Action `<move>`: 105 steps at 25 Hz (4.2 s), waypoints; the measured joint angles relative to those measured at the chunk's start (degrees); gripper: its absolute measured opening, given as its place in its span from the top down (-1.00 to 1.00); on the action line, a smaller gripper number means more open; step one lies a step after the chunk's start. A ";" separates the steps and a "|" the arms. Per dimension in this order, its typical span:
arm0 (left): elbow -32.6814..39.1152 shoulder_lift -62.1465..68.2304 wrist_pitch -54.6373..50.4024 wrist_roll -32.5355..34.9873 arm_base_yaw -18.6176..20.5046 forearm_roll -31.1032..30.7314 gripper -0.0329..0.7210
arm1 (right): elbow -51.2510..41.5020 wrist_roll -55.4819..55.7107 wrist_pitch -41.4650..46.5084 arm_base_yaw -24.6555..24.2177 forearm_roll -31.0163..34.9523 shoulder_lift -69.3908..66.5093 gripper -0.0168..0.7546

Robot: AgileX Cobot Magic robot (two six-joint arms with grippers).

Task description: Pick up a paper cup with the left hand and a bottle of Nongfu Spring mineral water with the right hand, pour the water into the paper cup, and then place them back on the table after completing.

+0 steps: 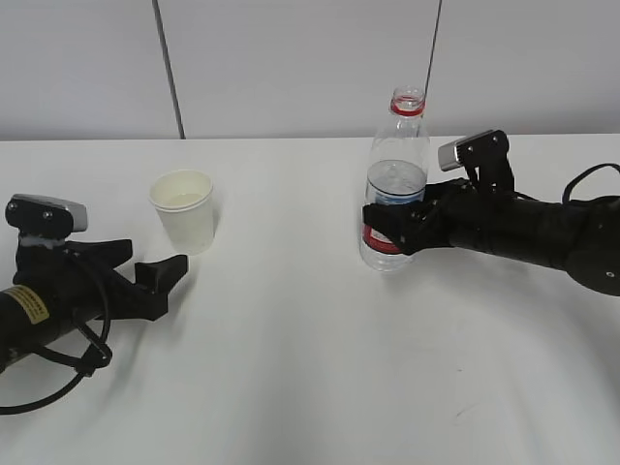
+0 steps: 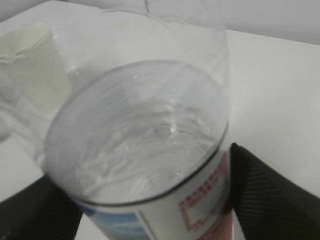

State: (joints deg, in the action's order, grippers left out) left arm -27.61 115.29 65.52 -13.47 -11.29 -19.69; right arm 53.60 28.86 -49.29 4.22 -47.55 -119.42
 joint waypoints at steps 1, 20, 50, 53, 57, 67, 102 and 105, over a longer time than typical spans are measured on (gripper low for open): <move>0.00 0.00 0.00 0.00 0.00 0.00 -0.53 | 0.00 0.00 0.13 0.00 -0.24 -0.01 -0.67; 0.00 0.00 0.00 0.00 0.00 -0.06 -0.53 | 0.00 3.88 0.49 0.00 -5.40 0.22 -0.76; 0.00 0.00 0.00 0.00 0.00 -0.10 -0.53 | -0.23 23.26 17.69 0.00 -28.81 6.69 -0.45; 0.00 0.00 0.00 0.00 0.00 -0.10 -0.53 | -0.23 26.47 18.95 -0.49 -31.21 8.39 -0.45; 0.00 0.00 0.00 0.00 0.00 -0.10 -0.53 | -0.23 30.83 20.62 -2.63 -34.13 10.99 -0.44; 0.00 0.00 0.00 -0.06 0.00 -0.61 -0.53 | -0.34 39.27 26.01 -4.63 -40.03 17.25 -0.44; -3.88 -31.78 -47.49 -3.04 0.00 7.63 -0.44 | -0.47 46.20 36.60 -4.63 -41.87 26.76 -0.43; -7.07 -33.22 -57.45 -3.19 0.00 9.63 -0.44 | -0.47 46.50 36.60 -4.63 -41.87 26.76 -0.43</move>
State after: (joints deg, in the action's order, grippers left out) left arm -34.68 82.07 8.07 -16.66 -11.29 -10.06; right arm 53.13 75.36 -12.69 -0.41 -89.42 -92.66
